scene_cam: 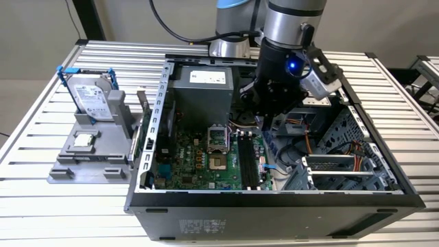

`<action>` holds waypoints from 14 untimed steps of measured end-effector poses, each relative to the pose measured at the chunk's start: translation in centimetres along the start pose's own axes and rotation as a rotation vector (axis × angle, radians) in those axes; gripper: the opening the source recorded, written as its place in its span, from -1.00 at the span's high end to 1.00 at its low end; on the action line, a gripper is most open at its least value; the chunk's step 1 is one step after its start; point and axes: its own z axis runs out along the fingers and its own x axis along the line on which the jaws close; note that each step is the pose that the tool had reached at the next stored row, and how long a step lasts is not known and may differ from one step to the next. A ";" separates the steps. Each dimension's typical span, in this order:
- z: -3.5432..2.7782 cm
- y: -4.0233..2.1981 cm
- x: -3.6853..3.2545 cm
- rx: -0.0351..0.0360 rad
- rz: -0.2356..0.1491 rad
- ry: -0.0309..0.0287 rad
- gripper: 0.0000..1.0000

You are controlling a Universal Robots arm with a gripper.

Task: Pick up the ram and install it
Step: 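Insert the ram into the slot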

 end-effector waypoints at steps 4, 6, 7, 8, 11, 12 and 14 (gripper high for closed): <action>0.07 0.01 0.00 0.0004 0.014 0.0023 1.00; 0.14 0.02 0.00 0.0001 0.022 0.0035 1.00; 0.15 0.02 0.00 0.0003 0.026 0.0041 1.00; 0.16 0.02 0.00 0.0004 0.028 0.0046 1.00; 0.22 0.03 0.00 0.0001 0.038 0.0060 1.00; 0.23 0.03 0.00 0.0002 0.041 0.0064 1.00; 0.25 0.04 0.00 0.0000 0.045 0.0070 1.00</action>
